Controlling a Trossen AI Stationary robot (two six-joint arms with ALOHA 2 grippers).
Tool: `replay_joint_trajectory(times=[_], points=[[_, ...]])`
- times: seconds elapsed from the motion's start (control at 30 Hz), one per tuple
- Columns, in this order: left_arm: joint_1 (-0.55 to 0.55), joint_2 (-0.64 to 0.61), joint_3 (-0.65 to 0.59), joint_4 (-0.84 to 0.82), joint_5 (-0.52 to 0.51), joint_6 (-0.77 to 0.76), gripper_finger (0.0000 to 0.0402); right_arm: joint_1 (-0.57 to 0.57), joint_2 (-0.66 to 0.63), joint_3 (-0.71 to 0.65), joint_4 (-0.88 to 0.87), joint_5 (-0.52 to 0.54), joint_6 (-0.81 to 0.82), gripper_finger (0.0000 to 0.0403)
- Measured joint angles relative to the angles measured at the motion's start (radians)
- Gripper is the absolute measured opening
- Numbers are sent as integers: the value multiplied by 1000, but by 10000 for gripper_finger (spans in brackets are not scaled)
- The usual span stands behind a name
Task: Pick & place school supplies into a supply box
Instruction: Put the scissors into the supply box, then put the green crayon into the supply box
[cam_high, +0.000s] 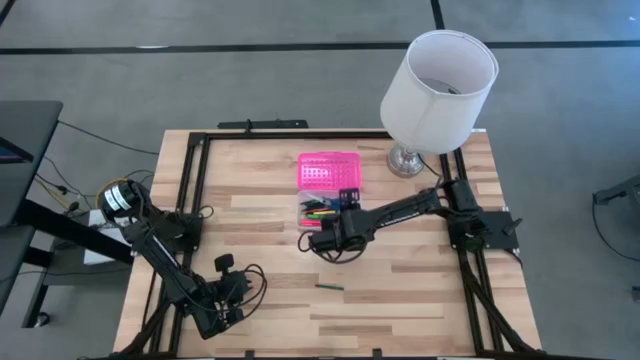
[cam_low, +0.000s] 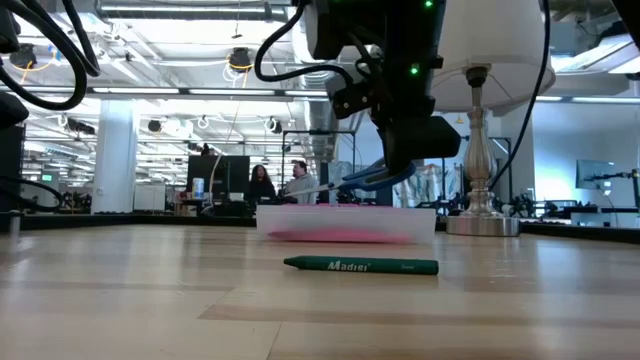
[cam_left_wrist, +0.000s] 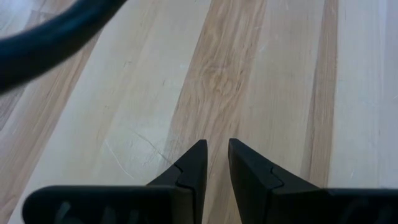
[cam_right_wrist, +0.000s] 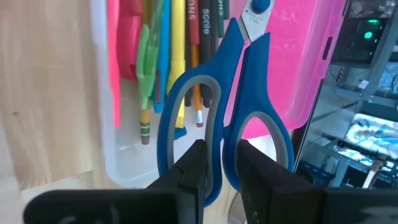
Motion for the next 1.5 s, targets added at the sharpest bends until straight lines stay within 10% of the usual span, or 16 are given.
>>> replay_joint_trajectory(times=[1.1, 1.5], points=[[0, 0, 0, 0, -8, 0, 61, -79, -2, 0, 25, -121, 16, 163], [0, 0, 0, 0, -9, 10, 61, 133, -88, 1, 194, -260, 173, 146]])
